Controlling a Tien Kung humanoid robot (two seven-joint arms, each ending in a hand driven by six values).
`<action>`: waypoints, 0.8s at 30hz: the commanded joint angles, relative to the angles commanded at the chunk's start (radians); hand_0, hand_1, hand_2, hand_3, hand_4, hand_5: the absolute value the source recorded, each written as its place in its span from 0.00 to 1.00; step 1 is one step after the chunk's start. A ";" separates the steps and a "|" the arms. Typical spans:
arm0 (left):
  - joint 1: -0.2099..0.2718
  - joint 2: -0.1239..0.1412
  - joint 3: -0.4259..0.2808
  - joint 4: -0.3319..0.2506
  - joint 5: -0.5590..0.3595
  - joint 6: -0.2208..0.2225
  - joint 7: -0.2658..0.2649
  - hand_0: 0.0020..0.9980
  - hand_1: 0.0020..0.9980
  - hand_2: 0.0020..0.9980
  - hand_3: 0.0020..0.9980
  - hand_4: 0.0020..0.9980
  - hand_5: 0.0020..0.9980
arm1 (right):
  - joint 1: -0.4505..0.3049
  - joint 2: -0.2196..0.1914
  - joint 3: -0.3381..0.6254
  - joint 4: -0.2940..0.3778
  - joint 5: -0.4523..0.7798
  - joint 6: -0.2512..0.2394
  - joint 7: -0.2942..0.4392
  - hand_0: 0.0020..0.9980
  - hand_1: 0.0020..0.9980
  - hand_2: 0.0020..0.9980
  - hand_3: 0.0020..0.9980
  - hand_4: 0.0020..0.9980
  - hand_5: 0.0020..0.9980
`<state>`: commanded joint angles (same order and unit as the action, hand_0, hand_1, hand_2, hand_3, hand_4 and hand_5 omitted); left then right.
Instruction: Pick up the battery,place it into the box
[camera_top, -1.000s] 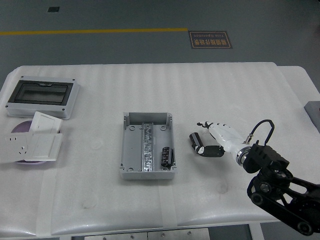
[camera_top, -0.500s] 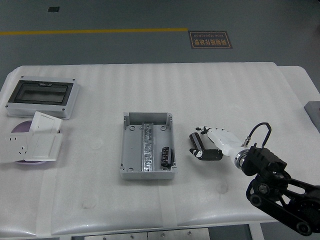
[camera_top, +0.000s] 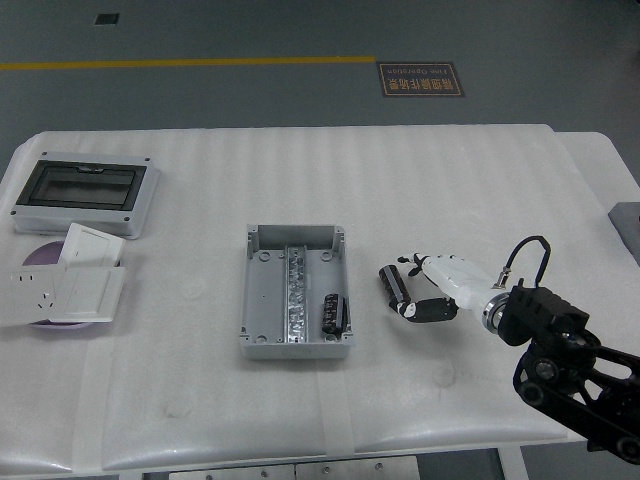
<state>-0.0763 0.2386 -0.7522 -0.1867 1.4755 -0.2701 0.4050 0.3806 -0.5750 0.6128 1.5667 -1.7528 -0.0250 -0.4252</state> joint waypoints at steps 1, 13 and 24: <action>0.000 0.000 0.001 0.000 -0.001 0.000 0.000 0.64 0.58 0.54 0.59 0.38 0.00 | 0.009 -0.008 -0.008 0.000 0.003 0.006 0.006 1.00 0.87 0.79 0.96 0.74 0.58; -0.006 0.004 -0.007 0.000 0.013 -0.003 0.001 0.63 0.57 0.53 0.58 0.32 0.00 | 0.256 -0.083 -0.261 -0.022 -0.115 0.078 0.023 1.00 0.90 0.87 0.99 0.63 0.31; -0.009 0.003 -0.003 -0.001 0.016 -0.008 0.001 0.63 0.57 0.53 0.58 0.31 0.00 | 0.443 -0.041 -0.497 -0.037 -0.153 0.072 0.026 1.00 0.90 0.86 1.00 0.59 0.24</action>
<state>-0.0853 0.2413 -0.7553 -0.1880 1.4919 -0.2779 0.4056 0.8239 -0.6156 0.1154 1.5295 -1.9059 0.0474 -0.3991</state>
